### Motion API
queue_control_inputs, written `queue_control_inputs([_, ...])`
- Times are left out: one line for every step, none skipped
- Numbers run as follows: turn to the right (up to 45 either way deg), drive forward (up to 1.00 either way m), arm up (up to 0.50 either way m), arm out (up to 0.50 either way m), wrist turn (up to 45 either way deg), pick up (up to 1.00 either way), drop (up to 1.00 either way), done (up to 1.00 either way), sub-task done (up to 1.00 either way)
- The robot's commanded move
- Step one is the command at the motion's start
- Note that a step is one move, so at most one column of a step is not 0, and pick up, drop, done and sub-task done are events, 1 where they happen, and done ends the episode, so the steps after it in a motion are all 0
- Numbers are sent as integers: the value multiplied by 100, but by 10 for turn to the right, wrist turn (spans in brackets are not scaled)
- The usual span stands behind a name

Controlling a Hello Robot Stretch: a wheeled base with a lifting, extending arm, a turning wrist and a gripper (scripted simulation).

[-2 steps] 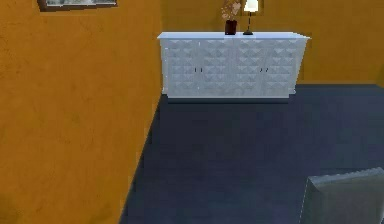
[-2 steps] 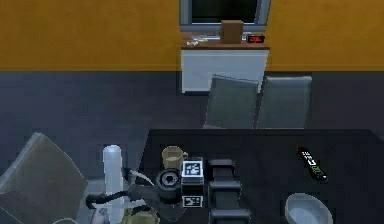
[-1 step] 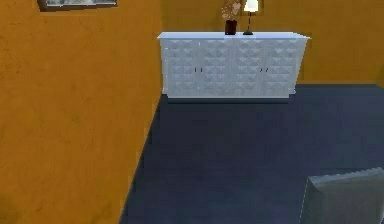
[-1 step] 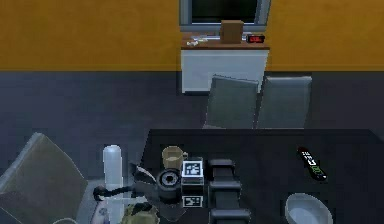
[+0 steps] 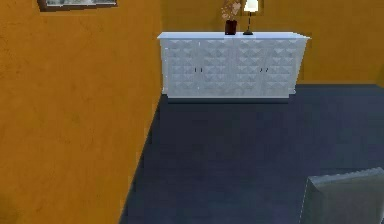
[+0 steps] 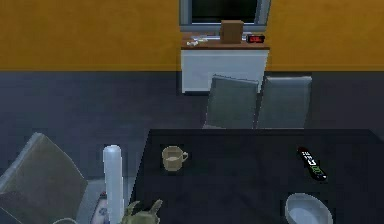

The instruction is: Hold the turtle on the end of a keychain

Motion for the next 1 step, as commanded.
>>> queue_control_inputs([0, 0, 0, 0, 0, 100, 0, 0, 0])
